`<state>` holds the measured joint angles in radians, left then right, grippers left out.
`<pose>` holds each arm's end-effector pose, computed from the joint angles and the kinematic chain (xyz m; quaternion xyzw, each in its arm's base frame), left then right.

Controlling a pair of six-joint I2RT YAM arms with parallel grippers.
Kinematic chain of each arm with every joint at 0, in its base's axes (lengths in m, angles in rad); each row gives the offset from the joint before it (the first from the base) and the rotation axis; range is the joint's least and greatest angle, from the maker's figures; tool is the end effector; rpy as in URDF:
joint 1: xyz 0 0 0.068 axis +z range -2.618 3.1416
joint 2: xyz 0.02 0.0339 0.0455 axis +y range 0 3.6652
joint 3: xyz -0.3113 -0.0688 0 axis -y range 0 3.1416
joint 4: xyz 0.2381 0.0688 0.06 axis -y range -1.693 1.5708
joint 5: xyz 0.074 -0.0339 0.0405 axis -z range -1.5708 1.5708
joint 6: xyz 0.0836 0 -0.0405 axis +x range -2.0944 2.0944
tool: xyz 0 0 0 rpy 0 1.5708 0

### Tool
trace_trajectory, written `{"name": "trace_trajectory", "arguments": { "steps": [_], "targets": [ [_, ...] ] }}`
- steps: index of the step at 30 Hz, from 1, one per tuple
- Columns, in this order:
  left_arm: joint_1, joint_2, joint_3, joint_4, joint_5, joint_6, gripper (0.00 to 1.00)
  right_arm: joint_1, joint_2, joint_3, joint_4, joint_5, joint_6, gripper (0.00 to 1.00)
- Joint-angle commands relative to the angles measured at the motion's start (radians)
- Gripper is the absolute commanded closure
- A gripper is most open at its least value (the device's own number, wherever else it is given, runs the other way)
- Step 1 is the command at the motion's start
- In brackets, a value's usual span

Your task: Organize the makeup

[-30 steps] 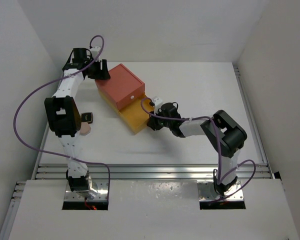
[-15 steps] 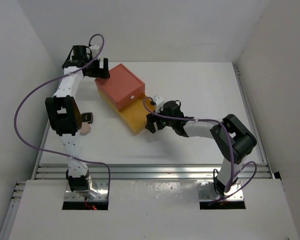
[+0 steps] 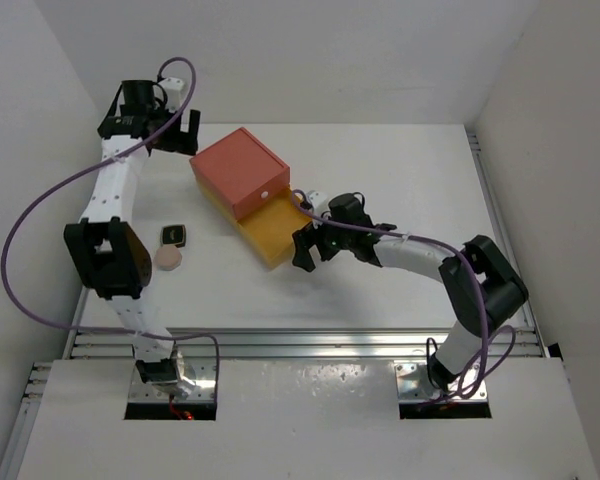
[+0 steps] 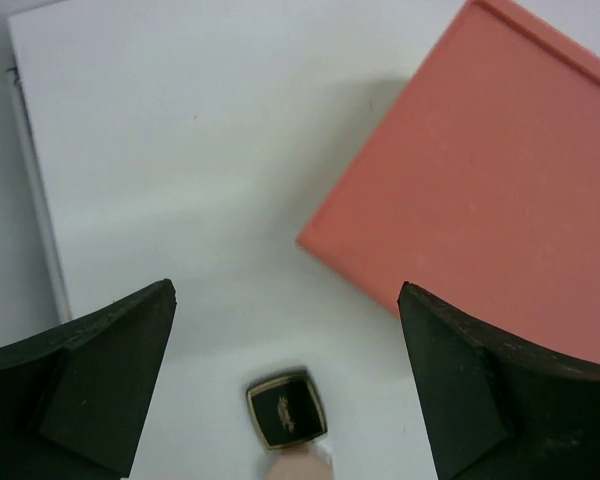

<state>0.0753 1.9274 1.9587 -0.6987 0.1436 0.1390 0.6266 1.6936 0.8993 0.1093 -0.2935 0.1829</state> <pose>0.4874 0.0248 0.3756 0.0599 0.8959 -0.0176 0.4398 0.2994 0.2466 0.1972 -0.2578 0.8581 0.2884 0.3377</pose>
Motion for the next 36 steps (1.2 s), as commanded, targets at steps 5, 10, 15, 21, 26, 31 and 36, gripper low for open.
{"name": "trace_trajectory", "arguments": {
  "steps": [5,10,15,21,26,31,36],
  "targets": [
    [0.054,-0.212,-0.427,-0.13,-0.108,-0.013,0.0,-0.021,-0.097,0.082,-0.154,0.046,-0.008,0.01],
    [0.063,-0.165,-0.602,-0.021,-0.168,-0.098,0.0,-0.047,-0.1,0.069,-0.132,0.054,0.03,0.01],
    [0.072,-0.146,-0.673,0.088,-0.147,-0.118,0.0,-0.057,-0.094,0.073,-0.148,0.045,0.04,0.01],
    [0.072,-0.074,-0.715,0.163,-0.231,-0.174,0.0,-0.059,-0.094,0.041,-0.135,0.07,0.076,0.01],
    [0.072,-0.032,-0.704,0.205,-0.251,-0.184,0.0,-0.059,-0.091,0.049,-0.145,0.071,0.079,0.01],
    [0.072,0.028,-0.695,0.217,-0.251,-0.174,0.06,-0.061,-0.08,0.062,-0.152,0.071,0.067,0.04],
    [0.081,-0.017,-0.721,0.208,-0.167,-0.153,0.48,-0.056,-0.083,0.059,-0.151,0.07,0.064,0.09]
  ]
}}
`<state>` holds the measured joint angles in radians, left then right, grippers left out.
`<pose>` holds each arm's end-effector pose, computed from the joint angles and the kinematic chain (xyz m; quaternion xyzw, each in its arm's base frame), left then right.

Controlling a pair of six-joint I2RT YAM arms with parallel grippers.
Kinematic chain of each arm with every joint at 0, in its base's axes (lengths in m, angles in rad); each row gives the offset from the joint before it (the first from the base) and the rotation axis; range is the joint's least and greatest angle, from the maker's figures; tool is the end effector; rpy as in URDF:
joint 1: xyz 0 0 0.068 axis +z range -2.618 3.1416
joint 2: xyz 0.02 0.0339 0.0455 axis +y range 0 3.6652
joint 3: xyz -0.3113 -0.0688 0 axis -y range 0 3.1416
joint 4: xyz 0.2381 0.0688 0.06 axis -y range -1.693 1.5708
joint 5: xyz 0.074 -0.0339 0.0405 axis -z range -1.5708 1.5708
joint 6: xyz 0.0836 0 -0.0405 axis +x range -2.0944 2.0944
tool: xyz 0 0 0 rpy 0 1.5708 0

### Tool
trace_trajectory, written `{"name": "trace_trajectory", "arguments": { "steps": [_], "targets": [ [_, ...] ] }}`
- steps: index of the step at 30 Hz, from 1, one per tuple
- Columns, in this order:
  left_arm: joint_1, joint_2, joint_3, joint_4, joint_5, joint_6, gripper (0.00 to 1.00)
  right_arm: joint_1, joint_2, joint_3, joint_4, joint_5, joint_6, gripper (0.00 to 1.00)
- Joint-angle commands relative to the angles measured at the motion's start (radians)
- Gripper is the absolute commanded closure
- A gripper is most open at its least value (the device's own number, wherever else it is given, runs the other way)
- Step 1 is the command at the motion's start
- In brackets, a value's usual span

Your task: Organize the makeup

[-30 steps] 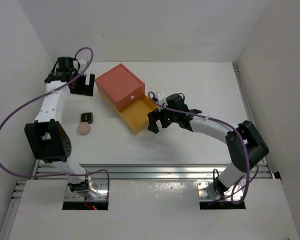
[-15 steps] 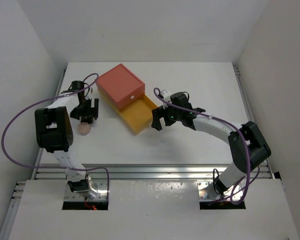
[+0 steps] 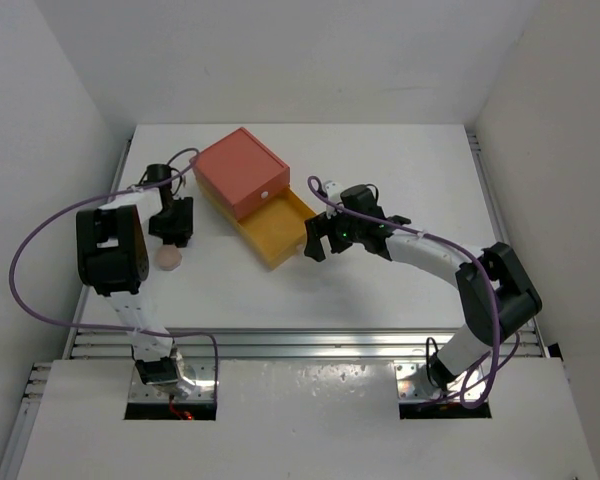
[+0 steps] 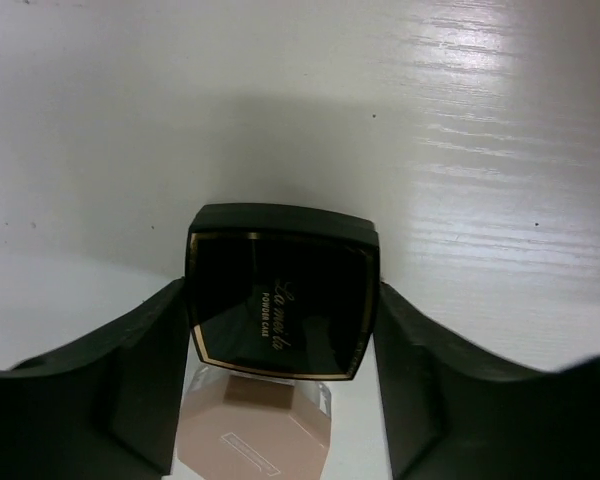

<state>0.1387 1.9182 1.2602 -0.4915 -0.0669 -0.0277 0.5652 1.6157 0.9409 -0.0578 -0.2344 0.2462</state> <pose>0.4107 0.0630 0.1644 -0.0882 0.9734 0.0442 0.2068 0.3045 0.2161 0.2187 -0.1911 0.8881 0.2576 0.3292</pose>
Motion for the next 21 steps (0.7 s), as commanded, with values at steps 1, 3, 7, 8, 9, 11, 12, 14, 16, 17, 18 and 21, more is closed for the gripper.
{"name": "trace_trajectory", "arguments": {
  "steps": [1,3,7,8,9,11,12,14,16,17,18,21],
  "targets": [
    [0.018,-0.024,-0.031,-0.011,0.059,0.031,0.51,-0.001,-0.01,0.015,0.018,0.012,0.002,0.09],
    [0.018,-0.076,-0.045,-0.035,0.088,0.047,0.55,0.001,-0.01,0.013,0.018,0.012,0.004,0.09],
    [0.018,-0.158,-0.012,-0.071,0.098,0.104,0.55,0.002,-0.008,0.015,0.024,0.018,0.008,0.09],
    [0.018,-0.172,0.01,-0.097,0.098,0.121,0.55,0.001,-0.005,0.019,0.019,0.02,0.008,0.09],
    [0.018,-0.186,0.036,-0.116,0.12,0.158,0.55,-0.007,-0.007,0.019,0.019,0.02,0.008,0.09],
    [0.009,-0.228,0.126,-0.171,0.163,0.204,0.55,-0.021,-0.008,0.025,0.016,0.02,0.022,0.09],
    [0.009,-0.24,0.158,-0.189,0.186,0.254,0.55,-0.043,-0.008,0.025,0.015,0.02,0.056,0.09],
    [-0.017,-0.269,0.25,-0.222,0.243,0.294,0.55,-0.073,-0.014,0.033,0.009,0.023,0.061,0.09],
    [-0.03,-0.311,0.301,-0.258,0.312,0.328,0.55,-0.097,-0.03,0.055,-0.023,0.035,0.042,0.09],
    [-0.046,-0.311,0.365,-0.28,0.338,0.328,0.55,-0.097,-0.031,0.059,-0.036,0.065,0.038,0.09],
    [-0.06,-0.311,0.401,-0.338,0.363,0.34,0.55,-0.106,-0.046,0.065,-0.054,0.075,0.028,0.09],
    [-0.167,-0.289,0.502,-0.393,0.401,0.325,0.55,-0.139,-0.062,0.07,-0.073,0.118,0.021,0.09]
  ]
}}
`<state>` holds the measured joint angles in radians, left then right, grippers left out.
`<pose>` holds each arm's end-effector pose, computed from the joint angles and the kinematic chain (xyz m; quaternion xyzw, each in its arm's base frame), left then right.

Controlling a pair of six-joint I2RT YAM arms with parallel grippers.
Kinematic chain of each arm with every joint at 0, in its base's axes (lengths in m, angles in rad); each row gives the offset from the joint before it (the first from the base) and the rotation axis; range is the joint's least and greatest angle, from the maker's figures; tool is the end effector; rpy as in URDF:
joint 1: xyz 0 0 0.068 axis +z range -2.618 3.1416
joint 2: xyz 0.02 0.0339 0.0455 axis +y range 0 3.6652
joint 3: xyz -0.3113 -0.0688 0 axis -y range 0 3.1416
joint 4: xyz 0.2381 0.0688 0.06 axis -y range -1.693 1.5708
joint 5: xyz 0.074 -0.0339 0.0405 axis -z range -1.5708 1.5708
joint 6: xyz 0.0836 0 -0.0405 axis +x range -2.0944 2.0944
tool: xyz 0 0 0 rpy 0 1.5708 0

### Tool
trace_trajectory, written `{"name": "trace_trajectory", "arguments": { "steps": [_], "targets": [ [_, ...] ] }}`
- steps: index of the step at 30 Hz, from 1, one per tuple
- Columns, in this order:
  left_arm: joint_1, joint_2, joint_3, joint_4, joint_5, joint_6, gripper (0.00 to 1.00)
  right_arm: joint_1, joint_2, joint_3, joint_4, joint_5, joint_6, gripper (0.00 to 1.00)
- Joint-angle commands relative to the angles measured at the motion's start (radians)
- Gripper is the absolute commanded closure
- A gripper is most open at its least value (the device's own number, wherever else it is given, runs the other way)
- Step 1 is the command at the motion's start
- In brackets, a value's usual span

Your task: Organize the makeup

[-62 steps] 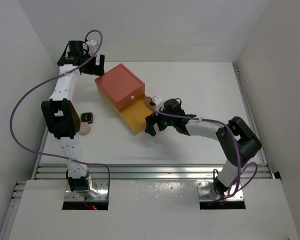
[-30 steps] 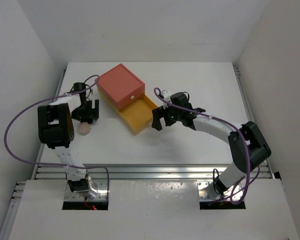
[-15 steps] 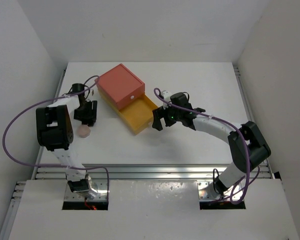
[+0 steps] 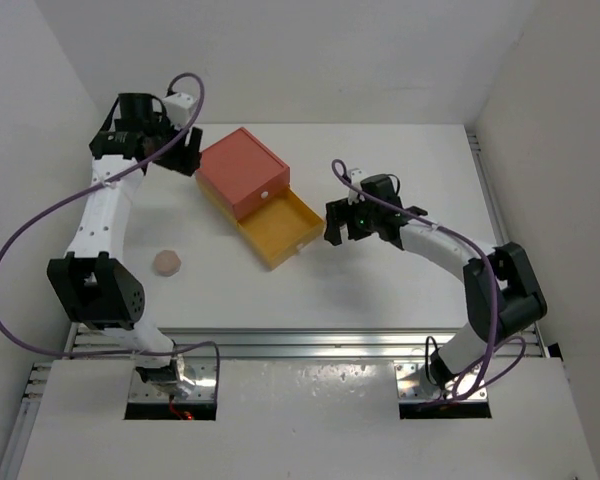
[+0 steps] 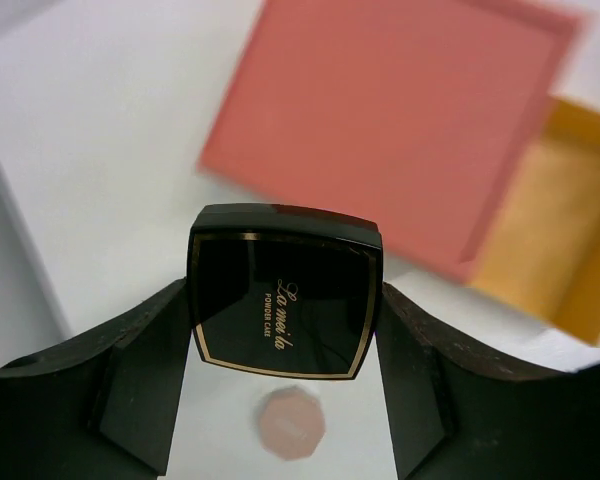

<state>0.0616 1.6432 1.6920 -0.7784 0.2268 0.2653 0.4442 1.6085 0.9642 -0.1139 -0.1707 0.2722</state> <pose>0.3937 0.0054 0.3919 0.1382 0.8976 -0.0359 0.4171 0.3295 0.1725 0.2220 -0.1122 0.9090 0.2114 0.3413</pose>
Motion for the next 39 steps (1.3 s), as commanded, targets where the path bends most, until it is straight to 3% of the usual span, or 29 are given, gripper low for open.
{"name": "trace_trajectory", "arguments": {
  "steps": [1,4,9,12,16,22,28,31,32,33,39],
  "targets": [
    [-0.177,0.0,0.083,-0.116,0.108,0.014,0.55,-0.041,-0.058,0.044,-0.017,0.056,-0.001,0.09],
    [-0.371,0.049,0.12,-0.116,0.057,-0.005,0.52,-0.073,-0.064,0.036,-0.013,0.062,0.022,0.09],
    [-0.529,0.185,0.129,-0.021,-0.066,-0.084,0.52,-0.09,-0.085,0.024,-0.023,0.073,0.038,0.09],
    [-0.529,0.22,0.075,0.13,-0.122,-0.15,0.52,-0.093,-0.133,-0.014,-0.021,0.108,0.039,0.08],
    [-0.529,0.309,0.041,0.198,-0.127,-0.17,0.52,-0.12,-0.133,-0.039,-0.024,0.117,0.053,0.08],
    [-0.548,0.372,-0.041,0.303,-0.127,-0.204,0.48,-0.148,-0.042,0.054,-0.102,0.091,0.044,0.09],
    [-0.557,0.405,-0.077,0.318,-0.167,-0.172,0.31,-0.148,0.073,0.146,-0.09,0.054,0.021,0.13],
    [-0.557,0.405,-0.101,0.318,-0.167,-0.172,0.17,-0.148,0.128,0.185,-0.09,0.045,0.024,0.13],
    [-0.557,0.405,-0.101,0.318,-0.167,-0.172,0.05,-0.15,0.151,0.192,-0.087,0.045,0.03,0.13],
    [-0.557,0.405,-0.101,0.318,-0.155,-0.172,0.01,-0.151,0.171,0.212,-0.093,0.046,0.039,0.1],
    [-0.557,0.405,-0.046,0.274,-0.112,-0.184,0.01,-0.151,0.269,0.301,-0.115,0.083,0.076,0.08]
  ]
}}
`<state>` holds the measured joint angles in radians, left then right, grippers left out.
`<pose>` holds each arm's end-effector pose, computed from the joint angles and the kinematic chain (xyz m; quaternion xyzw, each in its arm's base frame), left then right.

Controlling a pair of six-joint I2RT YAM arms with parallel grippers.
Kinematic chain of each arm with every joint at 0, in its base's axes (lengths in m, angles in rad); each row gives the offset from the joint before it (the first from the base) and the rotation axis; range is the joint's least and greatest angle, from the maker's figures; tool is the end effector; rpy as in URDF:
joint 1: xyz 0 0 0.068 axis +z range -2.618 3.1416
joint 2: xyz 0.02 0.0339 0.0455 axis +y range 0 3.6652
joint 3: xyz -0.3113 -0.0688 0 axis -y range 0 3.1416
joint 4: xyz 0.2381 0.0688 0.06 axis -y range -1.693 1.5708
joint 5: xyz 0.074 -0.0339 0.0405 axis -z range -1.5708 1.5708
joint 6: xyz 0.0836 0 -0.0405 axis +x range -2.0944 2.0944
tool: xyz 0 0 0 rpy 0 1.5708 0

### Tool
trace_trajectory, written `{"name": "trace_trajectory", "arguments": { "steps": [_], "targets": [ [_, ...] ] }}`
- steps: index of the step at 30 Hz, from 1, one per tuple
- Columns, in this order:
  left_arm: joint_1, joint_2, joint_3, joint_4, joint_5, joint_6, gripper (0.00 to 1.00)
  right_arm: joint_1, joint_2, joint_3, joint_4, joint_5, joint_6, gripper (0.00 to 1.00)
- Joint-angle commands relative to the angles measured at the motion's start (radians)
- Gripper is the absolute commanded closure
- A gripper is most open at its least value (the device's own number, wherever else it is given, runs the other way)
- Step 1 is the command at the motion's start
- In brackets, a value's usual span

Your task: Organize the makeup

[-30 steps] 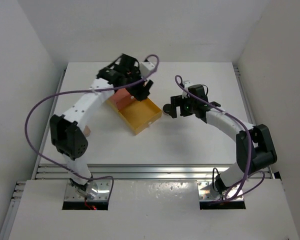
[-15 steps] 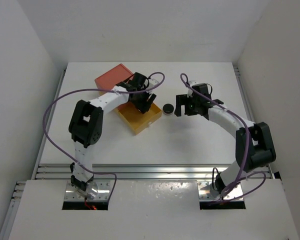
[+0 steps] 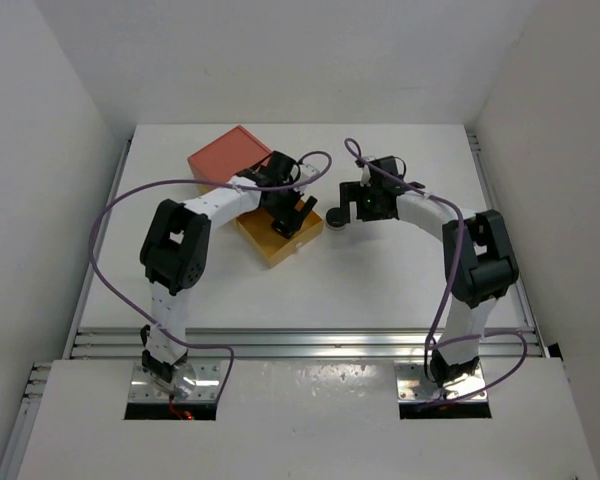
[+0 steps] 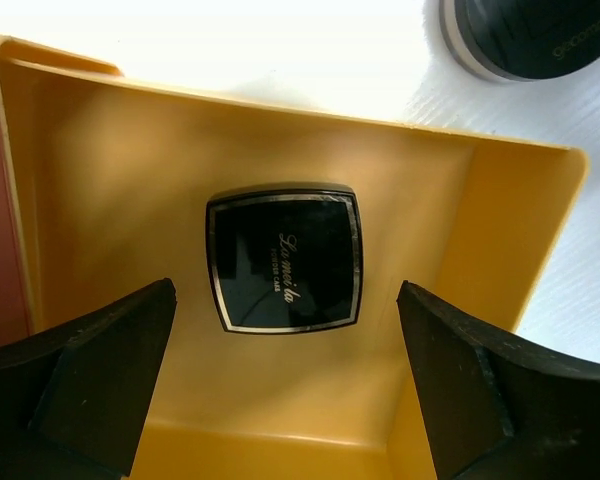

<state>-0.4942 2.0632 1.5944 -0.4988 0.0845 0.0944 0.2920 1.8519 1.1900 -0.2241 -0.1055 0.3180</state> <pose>0.4332 -0.2414 0.2042 0.2887 0.9094 -0.0985 0.2829 0.4097 0.1323 0.1919 -0.0055 0.9408 0.1481 0.3049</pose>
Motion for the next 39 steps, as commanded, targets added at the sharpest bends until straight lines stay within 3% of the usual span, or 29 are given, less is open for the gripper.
{"name": "trace_trajectory", "arguments": {
  "steps": [1,5,17,26,31,39],
  "targets": [
    [-0.001,-0.015,0.068,-0.02,0.044,-0.022,0.01,0.004,0.033,0.088,-0.004,0.024,0.045,0.09],
    [-0.01,-0.015,0.157,-0.079,0.066,-0.032,0.01,0.003,0.082,0.16,0.008,0.062,0.125,0.17],
    [-0.01,-0.035,0.309,-0.311,0.126,-0.022,0.01,0.093,0.219,0.255,-0.017,0.245,0.23,0.19],
    [-0.001,-0.09,0.44,-0.481,0.014,0.106,0.01,0.124,0.308,0.309,-0.081,0.294,0.251,0.2],
    [0.062,-0.167,0.421,-0.494,-0.047,0.117,0.01,0.124,0.3,0.258,-0.081,0.322,0.245,0.51],
    [0.247,-0.409,0.17,-0.485,-0.127,0.16,0.01,0.101,0.189,0.232,-0.04,0.401,0.129,0.87]
  ]
}}
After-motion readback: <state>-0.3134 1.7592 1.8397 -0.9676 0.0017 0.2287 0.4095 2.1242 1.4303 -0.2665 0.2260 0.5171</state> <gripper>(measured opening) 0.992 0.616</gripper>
